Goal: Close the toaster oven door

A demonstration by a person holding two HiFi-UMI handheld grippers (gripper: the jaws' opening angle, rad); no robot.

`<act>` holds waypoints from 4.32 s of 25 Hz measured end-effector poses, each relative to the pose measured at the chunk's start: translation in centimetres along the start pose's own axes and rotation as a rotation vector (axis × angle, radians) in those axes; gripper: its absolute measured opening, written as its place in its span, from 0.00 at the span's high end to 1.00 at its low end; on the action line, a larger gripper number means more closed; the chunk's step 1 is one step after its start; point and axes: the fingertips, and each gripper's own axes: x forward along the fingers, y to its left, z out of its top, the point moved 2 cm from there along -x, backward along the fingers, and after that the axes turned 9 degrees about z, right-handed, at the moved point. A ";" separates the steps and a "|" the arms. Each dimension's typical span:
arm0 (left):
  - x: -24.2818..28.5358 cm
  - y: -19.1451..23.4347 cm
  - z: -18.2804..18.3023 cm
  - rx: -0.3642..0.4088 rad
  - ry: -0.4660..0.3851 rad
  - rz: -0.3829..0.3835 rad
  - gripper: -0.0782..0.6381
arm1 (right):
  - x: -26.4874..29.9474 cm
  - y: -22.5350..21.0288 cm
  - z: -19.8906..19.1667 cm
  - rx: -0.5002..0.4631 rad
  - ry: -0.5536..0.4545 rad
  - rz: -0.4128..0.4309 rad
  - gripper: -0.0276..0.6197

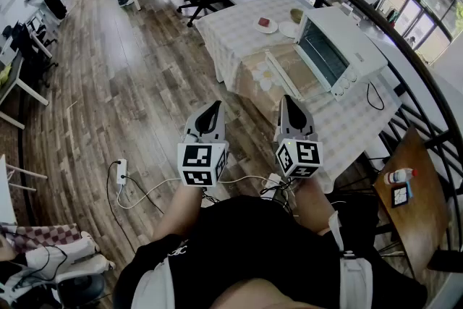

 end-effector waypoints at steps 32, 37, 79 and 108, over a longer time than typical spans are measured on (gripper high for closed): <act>-2.5 6.2 -1.6 0.001 0.004 -0.184 0.87 | -1.8 7.0 0.4 -0.078 -0.010 -0.254 0.95; -0.8 6.5 -1.8 0.007 -0.001 -0.201 0.87 | -1.1 6.3 -0.5 -0.085 -0.007 -0.274 0.95; 42.0 -1.3 2.4 0.090 0.073 -0.645 0.87 | 21.5 -20.4 -2.2 -0.079 0.028 -0.656 0.95; 49.2 -5.9 -12.4 0.351 0.399 -1.082 0.71 | 19.0 -18.4 -9.0 0.019 0.120 -1.074 0.95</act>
